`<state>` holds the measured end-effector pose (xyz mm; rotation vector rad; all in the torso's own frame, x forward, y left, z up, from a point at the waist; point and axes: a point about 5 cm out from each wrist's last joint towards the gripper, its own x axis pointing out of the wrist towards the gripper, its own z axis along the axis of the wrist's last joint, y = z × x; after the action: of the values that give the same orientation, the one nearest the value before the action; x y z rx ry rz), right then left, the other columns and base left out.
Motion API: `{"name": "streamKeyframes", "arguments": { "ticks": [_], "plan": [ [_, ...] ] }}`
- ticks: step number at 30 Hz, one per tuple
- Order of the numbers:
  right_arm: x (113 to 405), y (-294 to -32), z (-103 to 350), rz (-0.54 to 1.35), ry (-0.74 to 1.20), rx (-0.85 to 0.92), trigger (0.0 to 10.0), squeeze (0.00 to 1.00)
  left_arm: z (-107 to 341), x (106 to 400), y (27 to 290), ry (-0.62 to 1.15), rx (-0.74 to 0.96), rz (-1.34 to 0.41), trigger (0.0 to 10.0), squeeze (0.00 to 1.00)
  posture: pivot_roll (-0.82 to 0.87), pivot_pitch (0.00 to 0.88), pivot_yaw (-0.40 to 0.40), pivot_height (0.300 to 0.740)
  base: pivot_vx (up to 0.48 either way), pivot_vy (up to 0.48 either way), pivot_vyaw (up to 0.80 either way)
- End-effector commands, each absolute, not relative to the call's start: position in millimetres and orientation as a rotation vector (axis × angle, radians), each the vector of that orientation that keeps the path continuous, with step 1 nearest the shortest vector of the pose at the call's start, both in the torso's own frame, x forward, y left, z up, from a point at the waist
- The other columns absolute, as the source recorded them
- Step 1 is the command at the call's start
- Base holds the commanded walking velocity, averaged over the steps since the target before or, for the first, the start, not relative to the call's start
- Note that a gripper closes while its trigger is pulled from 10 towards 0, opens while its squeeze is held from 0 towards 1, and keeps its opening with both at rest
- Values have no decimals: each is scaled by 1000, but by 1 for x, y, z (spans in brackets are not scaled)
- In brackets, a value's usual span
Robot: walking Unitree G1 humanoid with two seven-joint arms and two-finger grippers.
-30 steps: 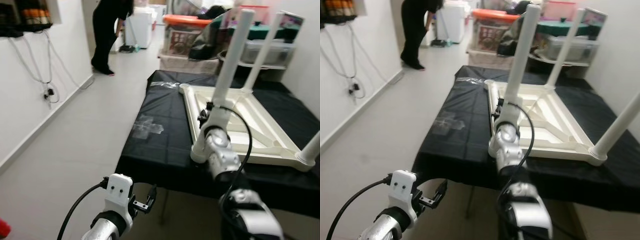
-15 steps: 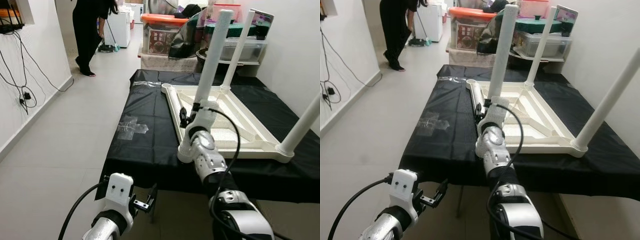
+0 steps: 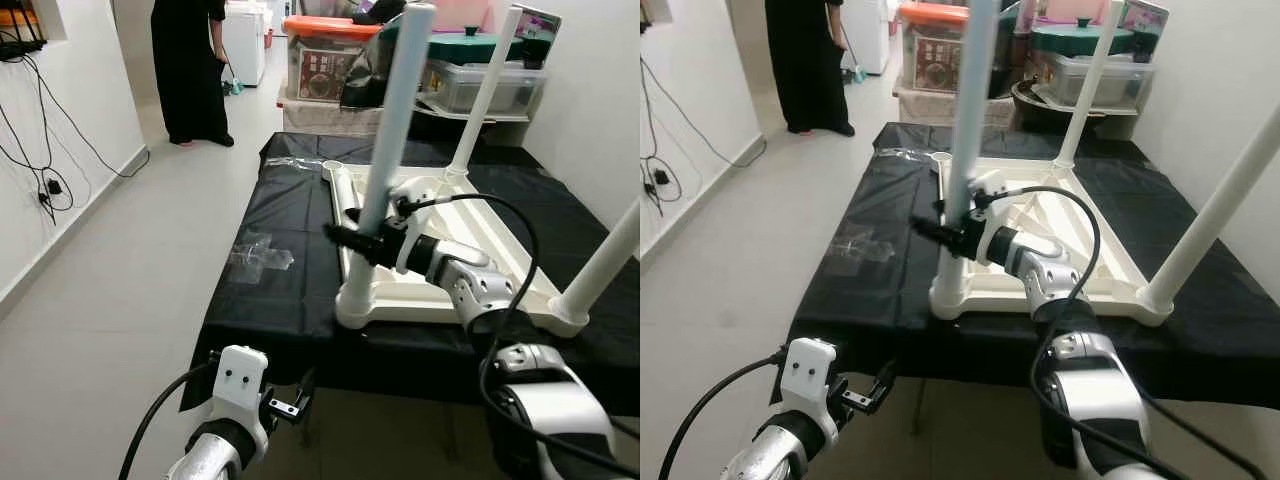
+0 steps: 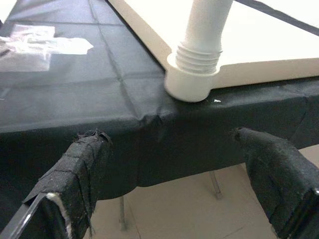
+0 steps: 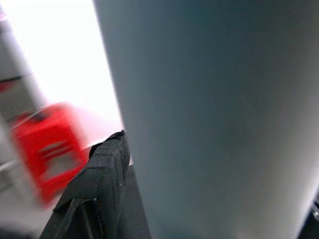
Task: Building children table
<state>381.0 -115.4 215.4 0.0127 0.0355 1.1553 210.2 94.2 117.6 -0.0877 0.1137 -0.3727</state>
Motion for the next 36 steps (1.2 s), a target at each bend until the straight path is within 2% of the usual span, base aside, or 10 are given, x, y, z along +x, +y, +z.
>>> {"name": "streamKeyframes", "arguments": {
  "ticks": [1,6,7,13,22,30,33,34,35,36],
  "plan": [
    [377,-97,211,1277,83,-4,10000,0,116,208,93,117,-90,-375,10000,0,106,0,-112,740,0,0,0],
    [375,-76,210,1371,105,-25,9882,0,116,207,93,119,-89,-372,10000,0,121,0,-116,740,0,0,0],
    [378,-68,207,1316,112,-47,0,0,115,206,93,119,-88,-371,10000,0,123,0,-117,740,0,0,0],
    [385,-69,203,1126,74,-20,0,0,115,206,93,119,-86,-371,10000,0,122,0,-119,740,0,0,0],
    [403,-147,180,48,65,91,0,0,113,208,93,121,-87,-385,10000,0,78,0,-88,740,0,0,0],
    [388,-153,172,-193,49,97,0,0,112,210,93,121,-83,-393,10000,0,81,0,-86,740,0,0,0],
    [376,-130,167,-280,58,168,0,0,113,211,93,119,-79,-392,10000,0,88,0,-90,740,0,0,0],
    [374,-117,165,-275,60,209,4941,0,113,211,93,118,-79,-389,10000,0,87,0,-89,740,0,0,0],
    [374,-117,165,-275,60,209,4941,0,113,211,93,118,-79,-389,10000,0,87,0,-89,740,0,0,0],
    [374,-107,165,-256,57,230,8235,0,113,211,93,117,-78,-387,10000,0,87,0,-89,740,0,0,0]
  ]
}}
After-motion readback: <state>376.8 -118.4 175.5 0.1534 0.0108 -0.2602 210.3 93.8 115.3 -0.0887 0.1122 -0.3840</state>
